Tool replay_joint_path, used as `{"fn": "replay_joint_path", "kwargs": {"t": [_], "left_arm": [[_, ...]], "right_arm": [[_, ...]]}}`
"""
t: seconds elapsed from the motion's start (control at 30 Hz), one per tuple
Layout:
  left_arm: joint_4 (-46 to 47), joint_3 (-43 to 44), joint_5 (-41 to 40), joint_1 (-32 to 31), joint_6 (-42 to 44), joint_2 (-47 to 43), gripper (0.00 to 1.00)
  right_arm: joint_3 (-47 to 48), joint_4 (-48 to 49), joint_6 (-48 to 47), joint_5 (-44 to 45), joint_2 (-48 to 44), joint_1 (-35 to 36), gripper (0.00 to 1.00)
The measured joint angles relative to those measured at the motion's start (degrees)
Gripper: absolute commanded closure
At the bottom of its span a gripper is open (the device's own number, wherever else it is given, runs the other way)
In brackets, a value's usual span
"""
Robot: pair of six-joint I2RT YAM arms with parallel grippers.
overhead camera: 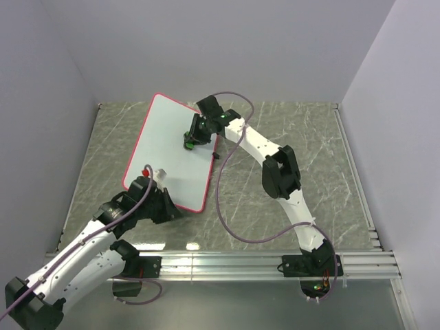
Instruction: Erase the whiteboard
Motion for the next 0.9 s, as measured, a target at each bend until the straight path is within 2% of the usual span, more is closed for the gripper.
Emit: {"fn": "replay_joint_path", "kwargs": {"t": [0.1,0.3,0.6,0.8,0.9], "left_arm": [[-3.5,-1.0,4.6,-1.2,1.9,0.5,0.99],[-5.5,-1.1,7.6,-1.2,3.3,0.4,0.99],[-5.6,-1.1,8.7,-1.2,3.8,0.4,0.99],[-6.6,-1.1,8.6,-1.2,3.8,-0.3,0.99],[-8.5,-0.2,8.1,-1.2,3.8,-1.2,0.99]], "right_arm": [[0.4,-2.7,-1.0,-0.9,0.1,0.5,1.0],[3.8,-6.5,-2.6,-2.4,0.5,3.0,1.0],[5.5,-4.3,-1.0,-8.0,0.4,8.1,1.0],[5.0,-3.2,-0.4,-9.6,0.1,7.3,1.0],[0.4,-1.1,-0.5,-9.6,-2.2,6.1,1.0]]}}
